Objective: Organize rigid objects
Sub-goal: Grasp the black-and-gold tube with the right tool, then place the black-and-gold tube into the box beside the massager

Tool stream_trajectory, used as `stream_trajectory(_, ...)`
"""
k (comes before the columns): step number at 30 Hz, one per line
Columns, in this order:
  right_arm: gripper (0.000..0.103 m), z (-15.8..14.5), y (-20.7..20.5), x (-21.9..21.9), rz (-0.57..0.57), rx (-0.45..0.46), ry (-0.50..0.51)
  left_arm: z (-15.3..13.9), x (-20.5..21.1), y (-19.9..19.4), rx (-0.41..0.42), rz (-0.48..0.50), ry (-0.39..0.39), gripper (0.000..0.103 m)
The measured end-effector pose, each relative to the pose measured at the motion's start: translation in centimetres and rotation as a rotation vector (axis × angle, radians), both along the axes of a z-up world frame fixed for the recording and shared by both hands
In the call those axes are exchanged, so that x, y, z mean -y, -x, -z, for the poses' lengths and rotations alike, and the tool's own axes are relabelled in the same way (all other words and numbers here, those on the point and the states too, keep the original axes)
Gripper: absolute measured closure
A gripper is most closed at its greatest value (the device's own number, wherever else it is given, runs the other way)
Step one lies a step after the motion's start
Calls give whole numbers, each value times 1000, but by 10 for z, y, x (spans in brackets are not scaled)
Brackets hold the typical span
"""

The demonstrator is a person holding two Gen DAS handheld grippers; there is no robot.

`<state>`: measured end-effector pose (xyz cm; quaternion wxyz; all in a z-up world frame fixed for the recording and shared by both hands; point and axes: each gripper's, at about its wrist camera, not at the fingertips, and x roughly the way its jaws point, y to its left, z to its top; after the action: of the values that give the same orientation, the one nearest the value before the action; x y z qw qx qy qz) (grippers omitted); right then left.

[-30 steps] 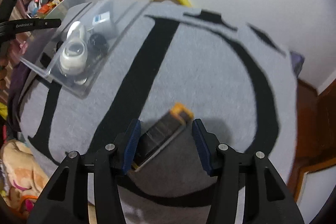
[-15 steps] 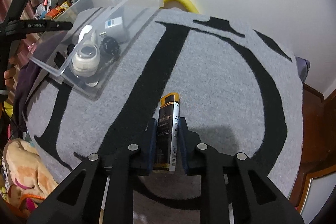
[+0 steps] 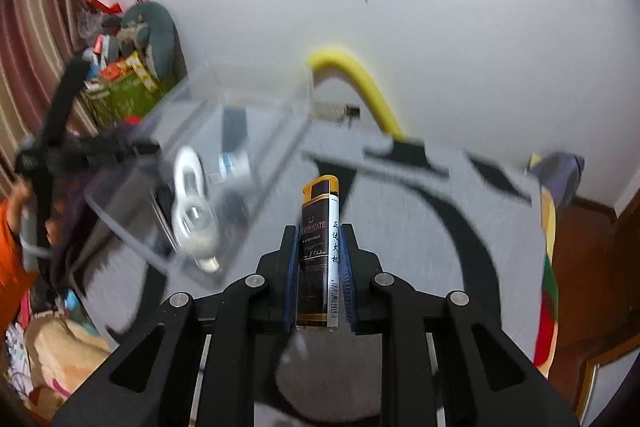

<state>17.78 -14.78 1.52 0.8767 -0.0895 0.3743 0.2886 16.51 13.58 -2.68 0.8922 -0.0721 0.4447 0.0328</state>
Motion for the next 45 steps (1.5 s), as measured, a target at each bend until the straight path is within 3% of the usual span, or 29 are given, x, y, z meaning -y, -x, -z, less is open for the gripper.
stream_trajectory(6,85,-37,-7,-48,-77,95,-26,0,0,0,0,0,1,96)
stream_trajectory(10,85,-39,-16,-87,-131,95,-15,0,0,0,1,1,6,96)
stream_trajectory(21,85,20,-56,-163,-219,-103,112,1,-3,0,3,8,18,96)
stream_trajectory(30,84,54,-54,-179,-275,-123,276,1,-3,0,1,9,12,96)
stream_trajectory(37,80,55,-48,-176,-277,-123,283,0,-2,0,-7,8,13,96)
stream_trajectory(41,74,42,-45,-169,-267,-104,252,-2,-2,1,-11,7,18,96)
stream_trajectory(45,56,23,-40,-157,-255,-64,208,-9,-2,4,3,8,19,96)
